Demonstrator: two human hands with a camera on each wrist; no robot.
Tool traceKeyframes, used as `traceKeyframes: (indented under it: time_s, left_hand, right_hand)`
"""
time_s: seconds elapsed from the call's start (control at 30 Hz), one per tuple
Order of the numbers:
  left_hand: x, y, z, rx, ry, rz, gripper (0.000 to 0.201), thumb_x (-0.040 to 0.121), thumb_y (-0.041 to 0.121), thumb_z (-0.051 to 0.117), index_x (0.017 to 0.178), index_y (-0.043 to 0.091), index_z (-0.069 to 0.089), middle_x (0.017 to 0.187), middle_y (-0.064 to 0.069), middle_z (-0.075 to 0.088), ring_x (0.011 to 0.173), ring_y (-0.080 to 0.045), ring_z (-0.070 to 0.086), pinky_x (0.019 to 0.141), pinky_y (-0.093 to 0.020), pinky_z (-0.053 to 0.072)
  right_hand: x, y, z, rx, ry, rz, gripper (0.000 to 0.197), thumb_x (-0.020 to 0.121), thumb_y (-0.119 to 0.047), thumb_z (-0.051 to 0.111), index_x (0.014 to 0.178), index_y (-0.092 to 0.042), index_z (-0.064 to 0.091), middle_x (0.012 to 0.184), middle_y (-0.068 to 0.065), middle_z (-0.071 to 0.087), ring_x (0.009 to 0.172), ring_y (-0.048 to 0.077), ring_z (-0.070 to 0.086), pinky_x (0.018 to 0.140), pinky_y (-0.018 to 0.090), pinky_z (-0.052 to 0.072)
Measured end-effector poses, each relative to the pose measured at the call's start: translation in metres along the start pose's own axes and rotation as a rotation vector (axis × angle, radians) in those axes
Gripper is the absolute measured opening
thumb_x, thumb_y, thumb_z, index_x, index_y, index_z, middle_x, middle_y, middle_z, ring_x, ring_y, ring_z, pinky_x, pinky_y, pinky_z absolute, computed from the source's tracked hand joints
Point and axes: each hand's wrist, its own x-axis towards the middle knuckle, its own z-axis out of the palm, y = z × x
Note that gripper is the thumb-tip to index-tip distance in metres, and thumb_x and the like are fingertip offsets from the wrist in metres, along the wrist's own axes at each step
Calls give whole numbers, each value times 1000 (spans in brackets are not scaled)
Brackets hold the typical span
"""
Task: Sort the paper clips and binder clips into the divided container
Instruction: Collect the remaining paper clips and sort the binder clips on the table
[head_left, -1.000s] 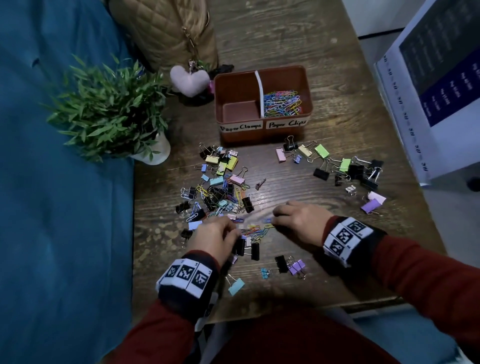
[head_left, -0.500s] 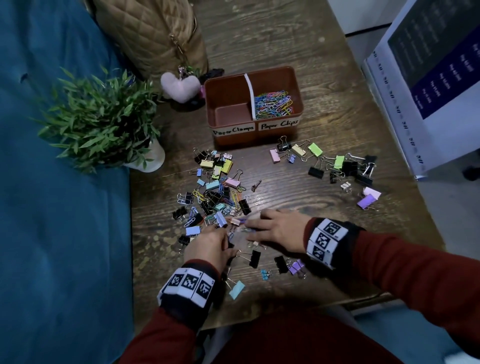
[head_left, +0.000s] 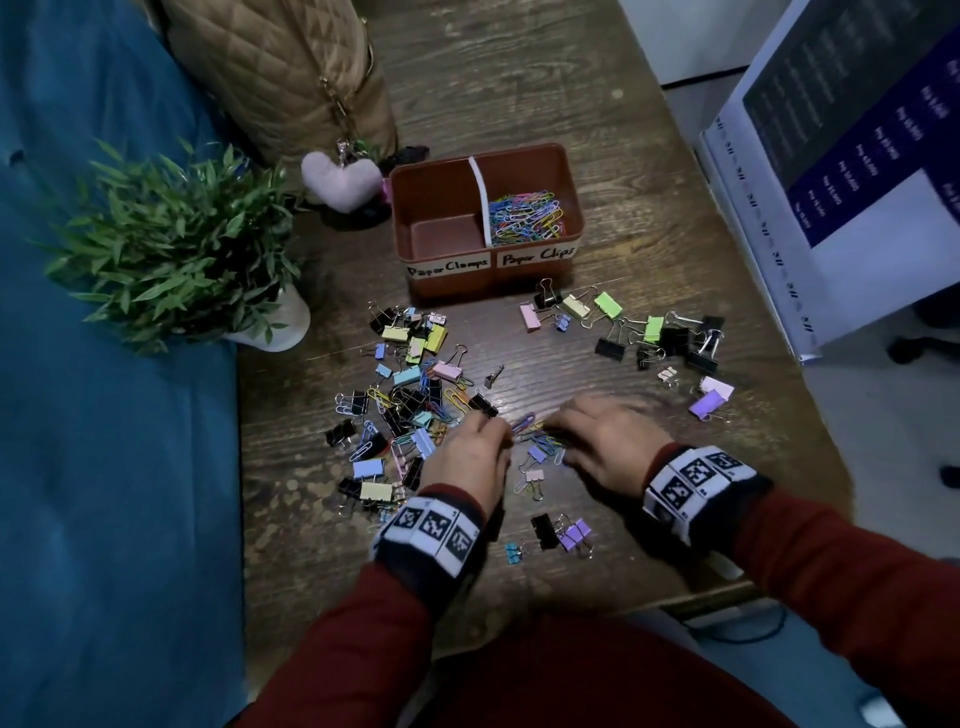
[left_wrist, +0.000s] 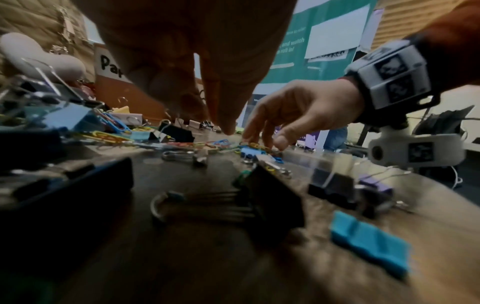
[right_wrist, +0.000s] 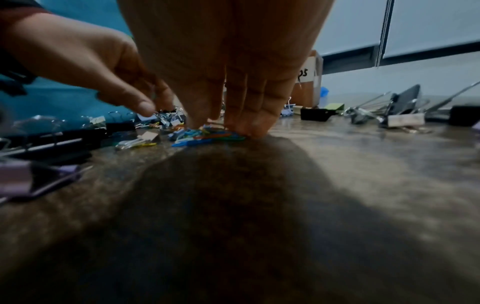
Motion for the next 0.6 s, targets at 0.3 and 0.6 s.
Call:
traceKeyframes:
  time_s: [0.3, 0.6]
  left_hand:
    - [29, -8, -10, 85, -93, -37, 14, 89, 22, 58, 103, 19, 56, 103, -1, 59, 92, -23, 61, 76, -34, 52]
    - [17, 16, 10, 9, -117, -136, 36, 79, 54, 62, 92, 23, 49, 97, 0, 62, 88, -22, 60, 77, -33, 51]
  right_hand:
    - [29, -15, 3, -98, -112, -59, 43, 84, -29, 63, 126, -24, 53, 124, 7, 48, 110, 26, 46, 87, 44, 48]
    - [9, 4, -8, -93, -60, -53, 42, 84, -34, 62, 125, -34, 54, 129, 2, 50, 114, 24, 45, 84, 40, 48]
